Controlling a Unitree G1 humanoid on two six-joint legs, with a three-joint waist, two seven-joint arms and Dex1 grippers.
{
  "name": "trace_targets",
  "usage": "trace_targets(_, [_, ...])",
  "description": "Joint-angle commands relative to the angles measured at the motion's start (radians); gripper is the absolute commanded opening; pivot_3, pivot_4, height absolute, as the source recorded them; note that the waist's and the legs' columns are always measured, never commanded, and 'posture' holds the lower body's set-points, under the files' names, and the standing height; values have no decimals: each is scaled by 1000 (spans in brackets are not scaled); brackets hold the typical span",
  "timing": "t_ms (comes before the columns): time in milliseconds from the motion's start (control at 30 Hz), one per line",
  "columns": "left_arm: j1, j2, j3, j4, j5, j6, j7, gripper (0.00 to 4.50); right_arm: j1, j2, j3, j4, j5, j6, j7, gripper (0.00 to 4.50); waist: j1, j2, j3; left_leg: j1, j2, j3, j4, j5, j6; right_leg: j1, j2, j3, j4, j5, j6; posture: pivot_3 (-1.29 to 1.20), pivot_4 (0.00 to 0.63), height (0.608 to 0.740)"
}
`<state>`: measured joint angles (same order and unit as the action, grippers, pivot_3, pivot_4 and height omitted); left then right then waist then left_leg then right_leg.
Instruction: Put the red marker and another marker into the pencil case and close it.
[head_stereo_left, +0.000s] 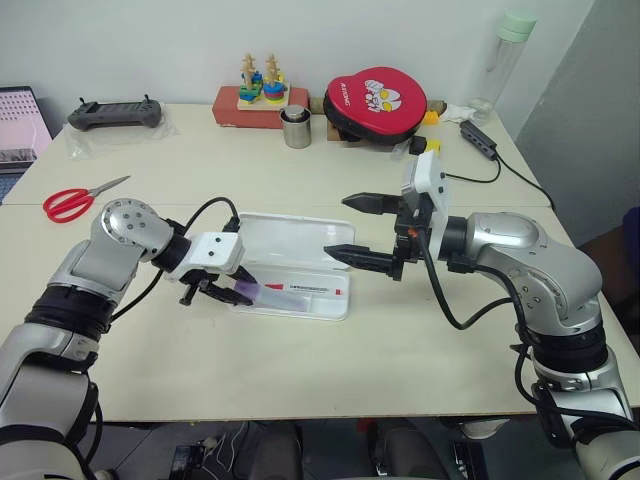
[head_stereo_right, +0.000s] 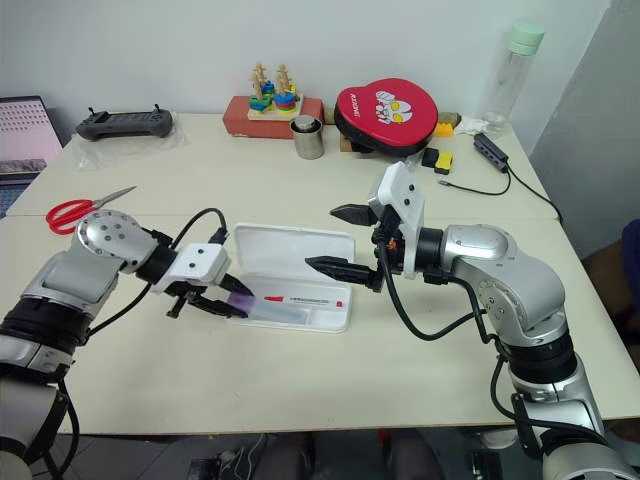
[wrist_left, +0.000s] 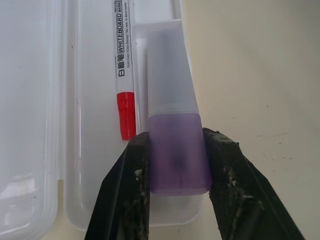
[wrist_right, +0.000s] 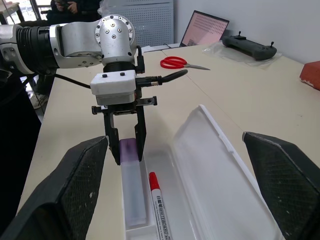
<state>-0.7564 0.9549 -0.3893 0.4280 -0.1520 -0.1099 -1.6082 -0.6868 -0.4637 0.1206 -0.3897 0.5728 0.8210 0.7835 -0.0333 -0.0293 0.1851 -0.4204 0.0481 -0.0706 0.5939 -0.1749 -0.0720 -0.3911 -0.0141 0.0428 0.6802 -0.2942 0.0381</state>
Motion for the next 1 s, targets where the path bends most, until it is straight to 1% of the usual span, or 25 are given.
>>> trace_targets(33, [3, 13, 16, -57, -40, 40, -6, 2491, 7, -19, -4, -32, 5, 17, -15, 4500, 0, 0, 0, 0, 0, 0, 0, 0, 0, 0, 0, 0, 0, 0, 0, 0, 150, 740])
trace_targets(67, [6, 8, 23, -65, -49, 47, -6, 2740, 11, -21, -6, -19, -10, 34, -40, 4500, 0, 0, 0, 0, 0, 0, 0, 0, 0, 0, 0, 0, 0, 0, 0, 0, 150, 740])
trace_targets(167, [12, -10, 48, -72, -46, 50, -6, 3231, 25, -22, -13, 13, -48, 57, -105, 4500, 0, 0, 0, 0, 0, 0, 1, 0, 0, 0, 0, 0, 0, 1, -1, 0, 150, 740])
trace_targets(233, [11, -33, 75, -90, -72, 83, -2, 3555, 31, -4, -39, 36, -75, 77, -177, 4500, 0, 0, 0, 1, 0, 0, 1, 0, 0, 1, 0, 0, 0, 1, -1, 0, 150, 740])
trace_targets(333, [2, -92, 135, -167, -176, 230, 37, 4040, 42, 12, -81, 92, -135, 94, -293, 4500, 0, 0, 0, 0, 0, 0, 1, 0, 0, 1, 0, 0, 1, 1, -1, 0, 150, 740])
trace_targets(367, [1, -132, 163, -208, -226, 292, 82, 4317, 52, 15, -99, 108, -159, 107, -339, 4500, 2, 0, 0, 0, 0, 0, 1, 0, 0, 1, 0, 0, 1, 1, -1, 0, 150, 740])
trace_targets(400, [3, -180, 188, -253, -266, 348, 138, 4467, 68, 17, -116, 118, -186, 102, -384, 4500, 5, 0, 0, 0, 0, 0, 2, 0, 0, 1, 0, 0, 1, 1, -1, 0, 150, 740])
trace_targets(467, [4, -310, 233, -315, -305, 419, 303, 4496, 103, 36, -153, 136, -235, 109, -483, 4500, 10, 0, 0, -1, -1, -2, 4, 0, 0, 2, -1, -1, 0, 1, 0, 0, 150, 740])
trace_targets(533, [6, -429, 257, -351, -306, 446, 442, 4496, 128, 77, -176, 158, -276, 117, -574, 4500, 13, 0, 0, -2, -2, -2, 7, 0, 0, 3, -2, -1, 1, 2, 0, 0, 150, 740])
trace_targets(600, [11, -531, 248, -368, -294, 477, 542, 4496, 151, 155, -198, 191, -312, 115, -677, 4500, 7, 0, -1, -4, -2, -2, 8, 0, 0, 2, -2, 0, 0, 3, 1, 0, 150, 740])
trace_targets(633, [14, -566, 240, -370, -279, 483, 576, 4496, 160, 190, -205, 206, -331, 109, -721, 4500, 1, 0, -1, -3, -2, -2, 9, 0, 0, 3, -2, 0, 1, 3, 1, 0, 150, 740])
trace_targets(733, [35, -614, 203, -369, -213, 462, 633, 4496, 180, 267, -210, 229, -359, 80, -784, 4500, -16, 1, -1, -1, -2, -2, 10, 0, 0, 2, 0, 2, 2, 4, 1, 0, 150, 740])
trace_targets(833, [45, -626, 174, -365, -166, 444, 660, 4496, 185, 329, -204, 236, -362, 77, -807, 4500, -25, 2, -1, 2, -1, -1, 8, 0, 0, 3, 1, 3, 3, 4, 1, 0, 150, 740])
trace_targets(1000, [15, -624, 194, -343, -111, 434, 722, 4496, 195, 365, -179, 259, -378, 72, -809, 4500, -21, 2, -1, 1, -1, -1, 9, 0, 1, 4, 1, 4, 2, 4, 3, 0, 150, 740])
